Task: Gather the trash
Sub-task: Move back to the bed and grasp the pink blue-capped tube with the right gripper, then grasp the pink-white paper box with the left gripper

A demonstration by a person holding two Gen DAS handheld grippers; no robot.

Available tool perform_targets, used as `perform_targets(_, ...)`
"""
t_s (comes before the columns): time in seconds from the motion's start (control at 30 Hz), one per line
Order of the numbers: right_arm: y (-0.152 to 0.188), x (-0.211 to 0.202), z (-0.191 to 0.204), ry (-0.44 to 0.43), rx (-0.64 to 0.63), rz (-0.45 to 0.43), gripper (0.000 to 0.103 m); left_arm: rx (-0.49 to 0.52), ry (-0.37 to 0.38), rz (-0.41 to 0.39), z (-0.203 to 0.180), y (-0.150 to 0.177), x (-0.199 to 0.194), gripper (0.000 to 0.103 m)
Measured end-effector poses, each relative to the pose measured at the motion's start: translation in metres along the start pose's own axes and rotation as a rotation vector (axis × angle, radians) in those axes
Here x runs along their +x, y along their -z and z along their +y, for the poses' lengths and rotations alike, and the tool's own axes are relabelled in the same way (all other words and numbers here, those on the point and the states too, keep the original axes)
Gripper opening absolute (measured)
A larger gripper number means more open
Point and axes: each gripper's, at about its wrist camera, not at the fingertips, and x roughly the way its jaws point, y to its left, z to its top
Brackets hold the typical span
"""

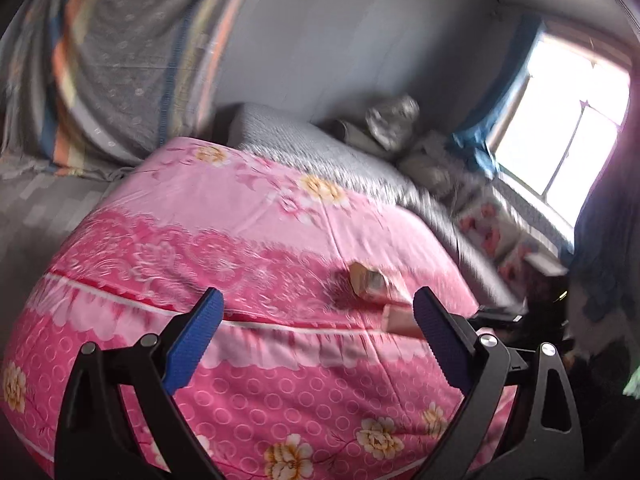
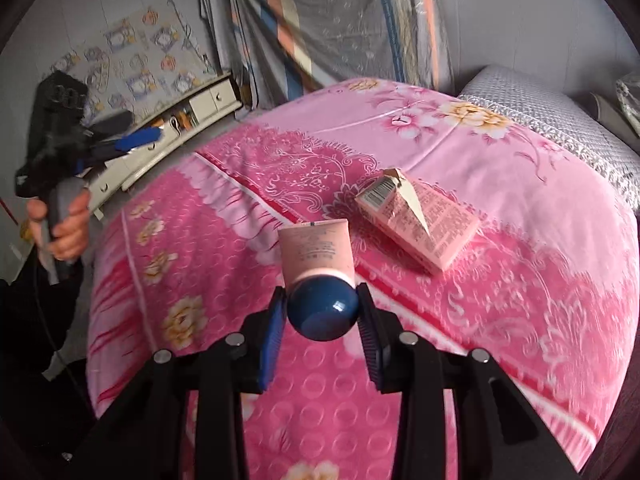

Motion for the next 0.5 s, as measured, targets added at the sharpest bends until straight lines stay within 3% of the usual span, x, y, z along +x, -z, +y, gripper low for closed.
perform_targets(0.17,0.031,-0.033,0.000,0.004,0.062,-0.043,0.033,0.108,0.026,0.124,-0.032,0.003,0.044,0.091)
perform_targets(0.5,0.086,-0.080,-0.004,0.016,0.183,-0.125,0.033,0.092,0.119,0.314,-0.061,-0.005,0.133,0.091)
